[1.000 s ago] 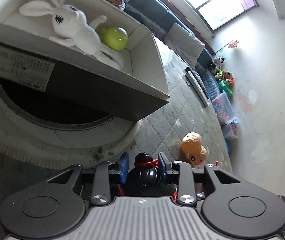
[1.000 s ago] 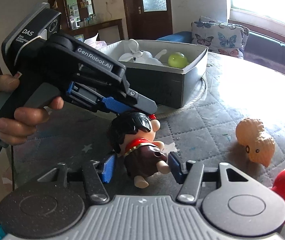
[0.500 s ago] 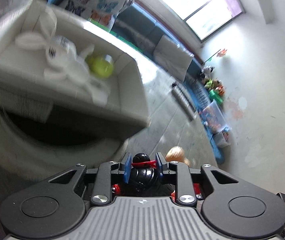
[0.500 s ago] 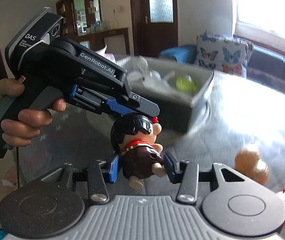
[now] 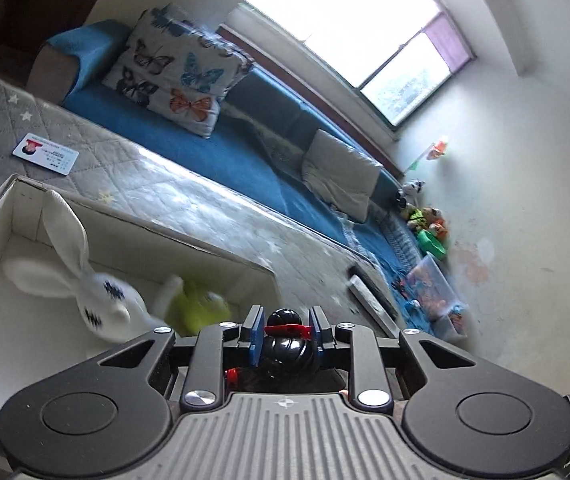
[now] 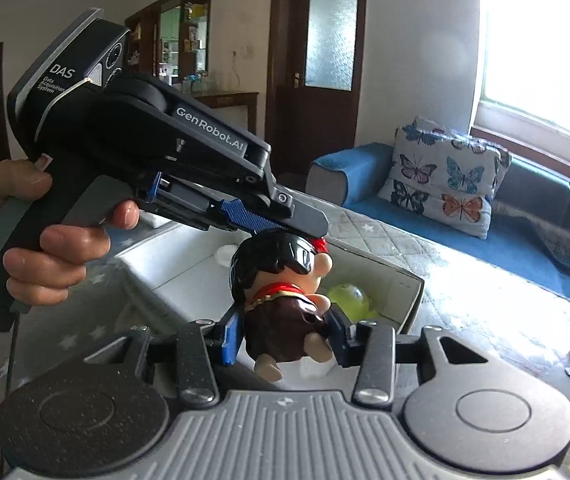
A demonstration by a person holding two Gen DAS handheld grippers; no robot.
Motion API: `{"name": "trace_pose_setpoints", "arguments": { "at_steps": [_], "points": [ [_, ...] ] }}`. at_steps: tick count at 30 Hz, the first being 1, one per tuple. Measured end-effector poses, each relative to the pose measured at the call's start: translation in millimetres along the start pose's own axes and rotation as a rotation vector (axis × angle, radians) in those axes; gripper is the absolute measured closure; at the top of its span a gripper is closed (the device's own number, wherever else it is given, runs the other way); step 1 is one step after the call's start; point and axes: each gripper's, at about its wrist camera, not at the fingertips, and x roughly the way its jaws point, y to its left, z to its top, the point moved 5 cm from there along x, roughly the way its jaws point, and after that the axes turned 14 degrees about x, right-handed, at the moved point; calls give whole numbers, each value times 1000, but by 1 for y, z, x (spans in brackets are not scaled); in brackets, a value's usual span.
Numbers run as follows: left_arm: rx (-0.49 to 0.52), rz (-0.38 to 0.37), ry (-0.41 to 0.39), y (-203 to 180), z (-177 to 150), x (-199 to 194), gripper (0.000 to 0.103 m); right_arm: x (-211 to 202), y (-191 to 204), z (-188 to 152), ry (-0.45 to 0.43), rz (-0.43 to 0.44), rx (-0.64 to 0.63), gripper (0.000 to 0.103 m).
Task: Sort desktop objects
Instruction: 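Carry the red-and-black doll with the left gripper over the cardboard box, then open the left gripper to drop the doll into the box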
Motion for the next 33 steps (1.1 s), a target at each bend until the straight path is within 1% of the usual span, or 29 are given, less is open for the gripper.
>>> {"name": "trace_pose_setpoints", "arguments": {
  "at_steps": [4,8,13,25,33],
  "points": [
    [-41,5,41,29,2,32,79,35,-14,3,55,-6,30,60],
    [-63,17,88,47,-7,55,80,69,-27,6,110,-12,59,60],
    [-91,10,98,57,-16,67,79,78,-30,3,136,-30,62,60],
    [-52,24,82,43,-18,59,77,87,-31,-2,178,-72,59,58],
    [-24,25,55,27,-20,40,76,71,-25,1,144,-60,80,57]
  ]
}}
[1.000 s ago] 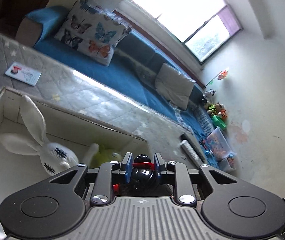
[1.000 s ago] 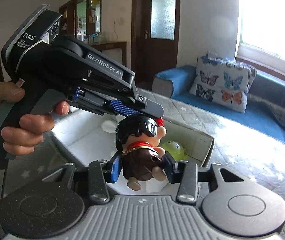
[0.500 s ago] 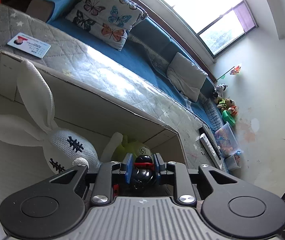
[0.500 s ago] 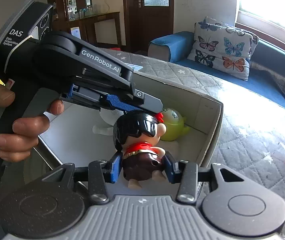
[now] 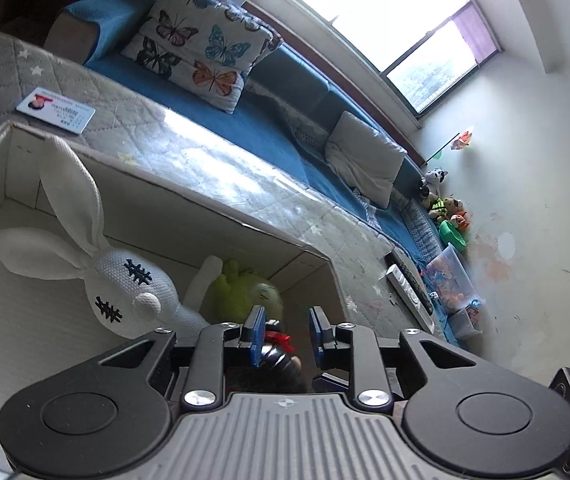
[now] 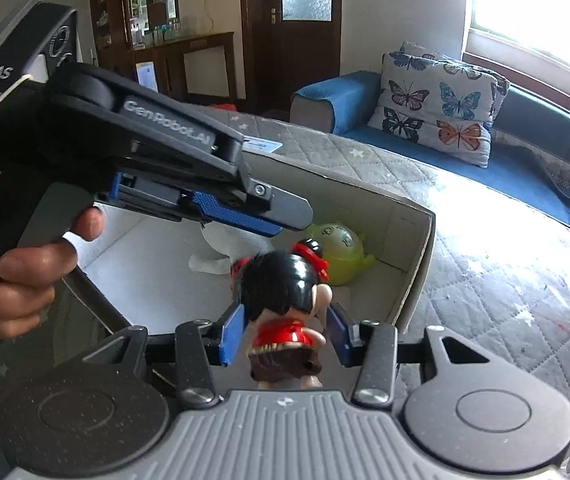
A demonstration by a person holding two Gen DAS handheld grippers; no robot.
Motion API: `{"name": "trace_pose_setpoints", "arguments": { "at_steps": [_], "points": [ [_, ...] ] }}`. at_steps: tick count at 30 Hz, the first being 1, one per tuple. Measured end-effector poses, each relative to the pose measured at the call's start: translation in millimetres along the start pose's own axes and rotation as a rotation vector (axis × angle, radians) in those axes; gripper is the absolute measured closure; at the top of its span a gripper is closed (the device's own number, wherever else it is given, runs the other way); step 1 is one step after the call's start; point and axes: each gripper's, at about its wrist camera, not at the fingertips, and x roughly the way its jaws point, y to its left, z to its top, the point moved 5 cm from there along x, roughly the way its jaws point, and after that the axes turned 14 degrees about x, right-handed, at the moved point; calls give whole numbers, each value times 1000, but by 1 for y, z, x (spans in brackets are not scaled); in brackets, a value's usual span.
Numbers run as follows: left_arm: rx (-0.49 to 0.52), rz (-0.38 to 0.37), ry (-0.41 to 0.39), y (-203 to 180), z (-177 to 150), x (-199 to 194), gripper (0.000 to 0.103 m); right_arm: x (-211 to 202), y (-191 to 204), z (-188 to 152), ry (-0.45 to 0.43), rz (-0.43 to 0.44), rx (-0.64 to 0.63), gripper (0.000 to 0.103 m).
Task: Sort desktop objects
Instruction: 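Open the left gripper to drop the doll into the box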
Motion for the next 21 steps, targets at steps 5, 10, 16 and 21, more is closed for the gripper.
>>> {"name": "trace_pose_setpoints", "arguments": {
  "at_steps": [5,10,16,21],
  "points": [
    [39,17,-12,-15,-7,-15,76,-17,2,-4,-38,8,25,54],
    [75,29,-20,-32,-19,-31,76,-41,3,-11,-79,10,40,53],
    [117,37,-28,-54,-37,-50,74,-72,1,-35,-118,3,60,45],
    [164,55,-25,-76,-60,-64,73,-96,-1,-60,-142,-9,77,44]
  ]
}}
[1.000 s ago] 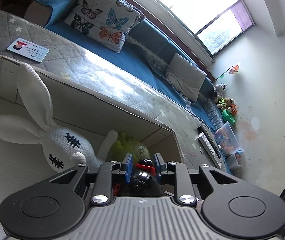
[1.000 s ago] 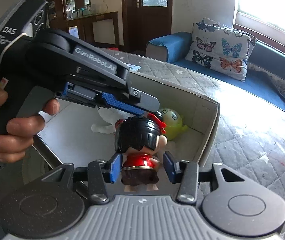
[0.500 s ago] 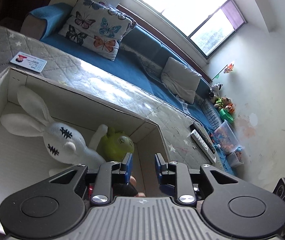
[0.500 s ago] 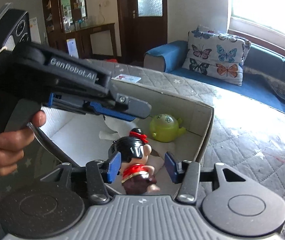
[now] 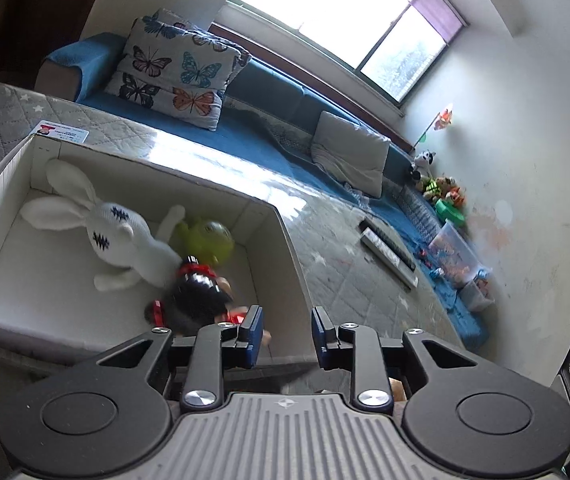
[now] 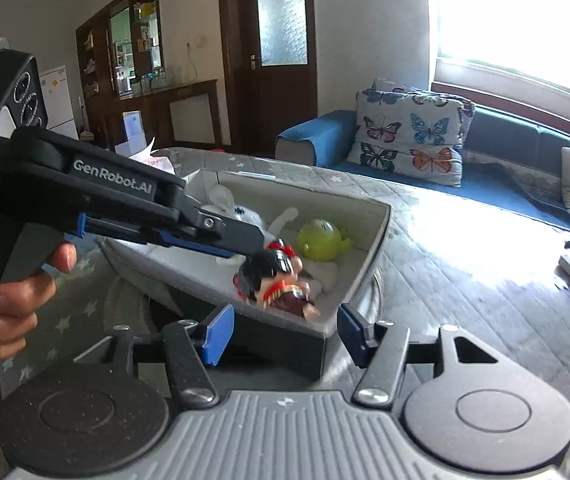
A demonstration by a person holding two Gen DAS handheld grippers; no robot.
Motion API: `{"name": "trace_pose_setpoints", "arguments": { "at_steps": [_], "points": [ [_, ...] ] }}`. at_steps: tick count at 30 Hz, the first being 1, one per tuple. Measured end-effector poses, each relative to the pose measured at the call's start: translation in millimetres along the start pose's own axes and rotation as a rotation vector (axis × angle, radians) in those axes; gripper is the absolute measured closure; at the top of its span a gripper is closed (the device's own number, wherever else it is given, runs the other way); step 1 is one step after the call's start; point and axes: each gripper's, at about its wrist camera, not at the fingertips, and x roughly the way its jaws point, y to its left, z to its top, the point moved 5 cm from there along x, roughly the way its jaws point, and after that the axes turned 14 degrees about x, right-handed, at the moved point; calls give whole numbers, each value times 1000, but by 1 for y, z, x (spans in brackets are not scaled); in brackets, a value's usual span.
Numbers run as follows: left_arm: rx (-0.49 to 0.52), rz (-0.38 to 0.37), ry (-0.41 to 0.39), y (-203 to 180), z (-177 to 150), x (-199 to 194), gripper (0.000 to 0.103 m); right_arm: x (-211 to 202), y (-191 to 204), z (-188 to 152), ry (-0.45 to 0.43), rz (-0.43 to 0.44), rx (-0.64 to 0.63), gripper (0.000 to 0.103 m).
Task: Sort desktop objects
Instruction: 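Open the left gripper to drop the doll into the box, then move the left tool to the red round toy with an antenna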
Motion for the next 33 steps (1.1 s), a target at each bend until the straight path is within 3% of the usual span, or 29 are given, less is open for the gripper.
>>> {"name": "trace_pose_setpoints", "arguments": {
  "at_steps": [5,7,11,14,26,33],
  "points": [
    [26,-13,12,-26,-23,-8,73,-28,-5,-25,-19,-21,16,43],
    [36,-22,20,-36,-32,-8,73,-36,-7,-34,-22,-31,24,35],
    [50,-34,42,-52,-48,-6,73,-54,-16,-51,-38,-59,49,34],
    [62,-43,62,-63,-58,-1,73,-66,-26,-61,-54,-82,79,27],
    [164,-102,149,-119,-77,24,73,-108,-72,-88,-120,-210,155,21],
    [211,-125,214,-146,-82,46,72,-112,-115,-92,-131,-285,218,21]
  ]
}}
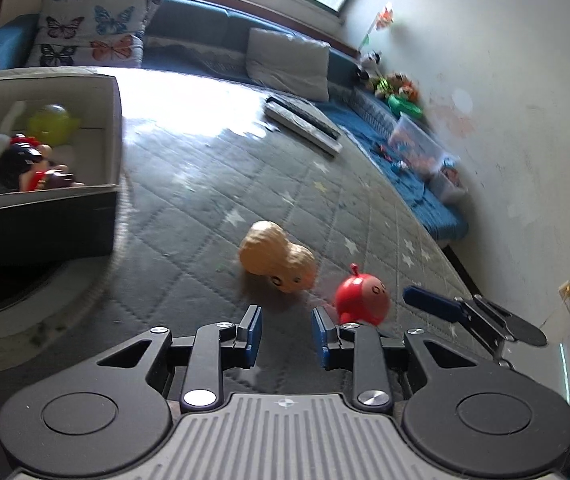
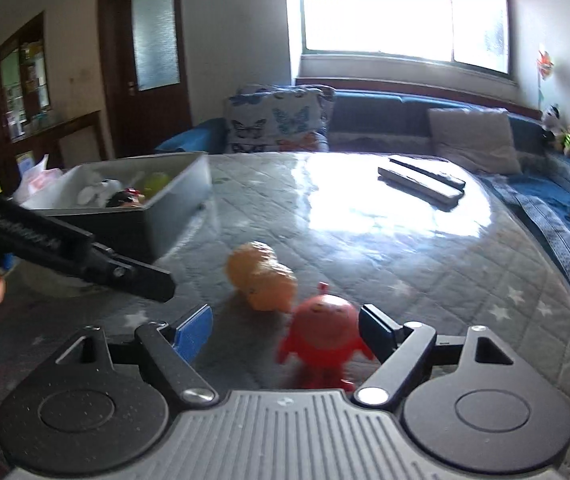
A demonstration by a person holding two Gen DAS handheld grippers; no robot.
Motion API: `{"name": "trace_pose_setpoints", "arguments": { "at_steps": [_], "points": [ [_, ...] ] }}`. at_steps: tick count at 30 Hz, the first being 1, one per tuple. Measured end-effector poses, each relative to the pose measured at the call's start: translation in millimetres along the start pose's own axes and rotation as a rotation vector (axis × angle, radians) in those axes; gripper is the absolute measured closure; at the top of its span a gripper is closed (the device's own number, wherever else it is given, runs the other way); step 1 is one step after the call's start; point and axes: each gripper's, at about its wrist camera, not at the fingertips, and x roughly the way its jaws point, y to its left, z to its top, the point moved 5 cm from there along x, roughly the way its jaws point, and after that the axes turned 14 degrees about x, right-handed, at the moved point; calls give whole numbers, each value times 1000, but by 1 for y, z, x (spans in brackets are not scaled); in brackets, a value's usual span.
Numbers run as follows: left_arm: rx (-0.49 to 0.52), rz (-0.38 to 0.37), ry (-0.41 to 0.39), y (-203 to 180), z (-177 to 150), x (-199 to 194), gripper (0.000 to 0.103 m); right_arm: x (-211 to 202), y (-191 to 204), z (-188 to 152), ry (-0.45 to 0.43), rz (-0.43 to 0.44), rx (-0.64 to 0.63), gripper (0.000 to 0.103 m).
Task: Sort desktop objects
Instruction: 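Move the left tool to the red round toy with an antenna, then close the left gripper on the red round toy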
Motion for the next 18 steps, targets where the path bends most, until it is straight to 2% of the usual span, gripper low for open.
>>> {"name": "trace_pose_setpoints", "arguments": {
  "at_steps": [7,18],
  "points": [
    [46,-25,51,-23,13,24,71,12,-22,-4,38,-1,28,21],
    [86,-63,111,-46,27,59,71,28,-26,-6,74,38,10,22]
  ]
}}
